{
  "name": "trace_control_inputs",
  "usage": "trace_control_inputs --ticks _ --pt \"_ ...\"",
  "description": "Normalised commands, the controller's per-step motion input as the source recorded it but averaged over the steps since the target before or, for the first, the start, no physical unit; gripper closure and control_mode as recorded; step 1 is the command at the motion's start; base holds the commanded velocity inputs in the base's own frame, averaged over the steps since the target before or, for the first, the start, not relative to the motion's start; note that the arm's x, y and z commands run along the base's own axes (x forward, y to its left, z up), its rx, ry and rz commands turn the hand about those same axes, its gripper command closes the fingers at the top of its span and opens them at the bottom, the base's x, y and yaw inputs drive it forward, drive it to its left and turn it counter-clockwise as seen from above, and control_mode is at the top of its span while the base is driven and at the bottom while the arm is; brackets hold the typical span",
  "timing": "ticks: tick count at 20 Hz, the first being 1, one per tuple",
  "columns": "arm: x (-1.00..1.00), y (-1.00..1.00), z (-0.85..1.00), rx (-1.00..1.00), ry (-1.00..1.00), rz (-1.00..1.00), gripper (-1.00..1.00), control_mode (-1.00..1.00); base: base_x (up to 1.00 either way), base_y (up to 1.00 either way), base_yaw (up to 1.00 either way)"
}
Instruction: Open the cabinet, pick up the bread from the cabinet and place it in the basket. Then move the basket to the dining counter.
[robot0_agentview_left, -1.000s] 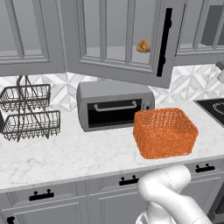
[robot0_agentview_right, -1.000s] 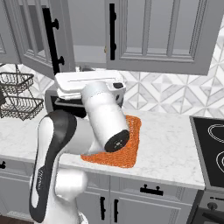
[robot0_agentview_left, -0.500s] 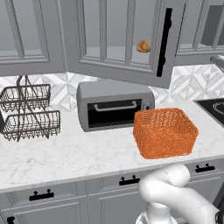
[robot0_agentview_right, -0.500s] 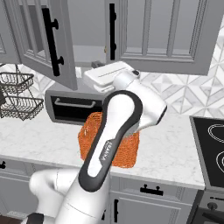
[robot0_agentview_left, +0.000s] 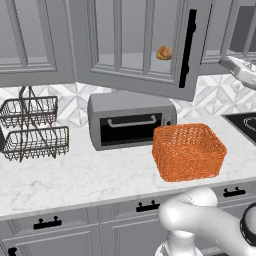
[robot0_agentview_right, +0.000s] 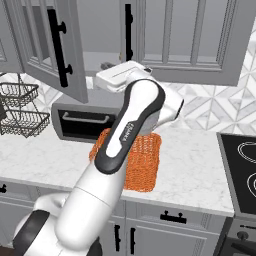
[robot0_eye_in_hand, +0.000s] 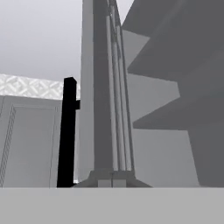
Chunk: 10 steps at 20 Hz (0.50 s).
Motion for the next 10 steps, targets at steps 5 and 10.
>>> trace_control_inputs --ticks 5,10 --pt "0.29 0.39 0.0 -0.06 -0.02 -0.07 1.0 -1.0 0.0 0.0 0.0" --pt "0.32 0.31 0.0 -0.05 0.0 -0.16 1.0 -1.0 0.0 0.0 0.0"
